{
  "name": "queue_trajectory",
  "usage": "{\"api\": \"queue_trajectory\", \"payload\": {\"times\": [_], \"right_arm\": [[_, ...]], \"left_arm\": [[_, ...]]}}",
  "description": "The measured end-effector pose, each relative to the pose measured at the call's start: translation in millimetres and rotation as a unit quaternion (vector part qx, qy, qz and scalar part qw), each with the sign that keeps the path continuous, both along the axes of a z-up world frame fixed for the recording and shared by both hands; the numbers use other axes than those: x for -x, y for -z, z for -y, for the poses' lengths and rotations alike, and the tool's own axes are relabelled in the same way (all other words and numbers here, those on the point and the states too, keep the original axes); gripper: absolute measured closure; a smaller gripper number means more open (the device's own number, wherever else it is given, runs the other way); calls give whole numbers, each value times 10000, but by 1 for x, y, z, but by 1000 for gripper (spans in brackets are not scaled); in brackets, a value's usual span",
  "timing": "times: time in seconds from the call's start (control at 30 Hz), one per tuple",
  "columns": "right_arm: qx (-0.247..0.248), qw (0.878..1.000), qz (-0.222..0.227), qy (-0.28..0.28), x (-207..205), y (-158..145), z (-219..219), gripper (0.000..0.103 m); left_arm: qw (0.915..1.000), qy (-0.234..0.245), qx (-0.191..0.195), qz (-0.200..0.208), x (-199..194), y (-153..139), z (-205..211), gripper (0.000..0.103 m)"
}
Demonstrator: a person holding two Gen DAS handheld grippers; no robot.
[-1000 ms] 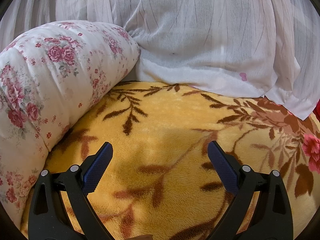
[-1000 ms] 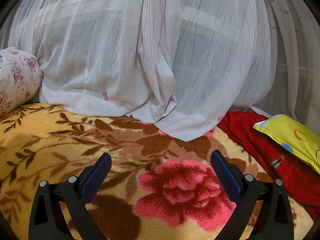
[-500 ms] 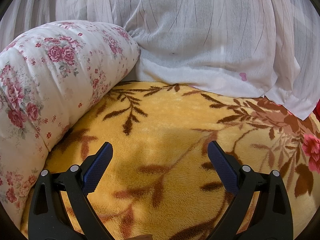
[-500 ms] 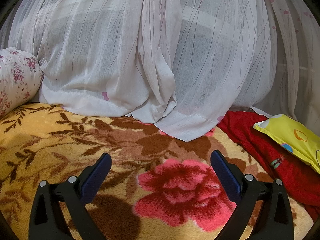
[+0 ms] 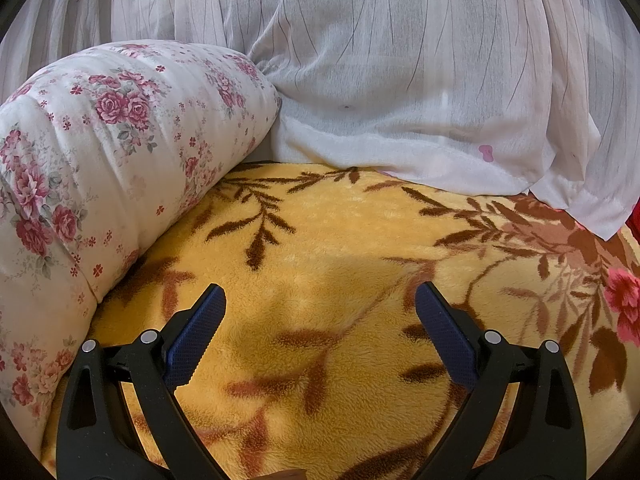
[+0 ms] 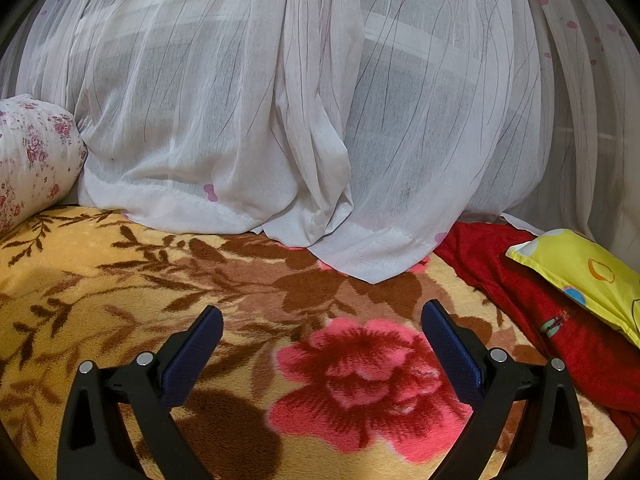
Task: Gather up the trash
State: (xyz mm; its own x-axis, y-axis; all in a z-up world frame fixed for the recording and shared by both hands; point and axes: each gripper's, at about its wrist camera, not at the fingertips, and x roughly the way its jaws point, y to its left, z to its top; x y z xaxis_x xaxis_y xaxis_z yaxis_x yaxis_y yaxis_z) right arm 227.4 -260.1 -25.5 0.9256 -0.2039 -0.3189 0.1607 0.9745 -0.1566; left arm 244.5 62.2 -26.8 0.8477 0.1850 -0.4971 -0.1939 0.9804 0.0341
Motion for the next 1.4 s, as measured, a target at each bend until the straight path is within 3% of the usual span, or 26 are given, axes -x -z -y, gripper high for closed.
{"api": "queue_trajectory", "payload": {"times": [1.4], "right_arm": [[8,10000,-5,-1,0,1,0,5]], "left_arm": [[9999,-90,44,56,4,1,-4,10]]}}
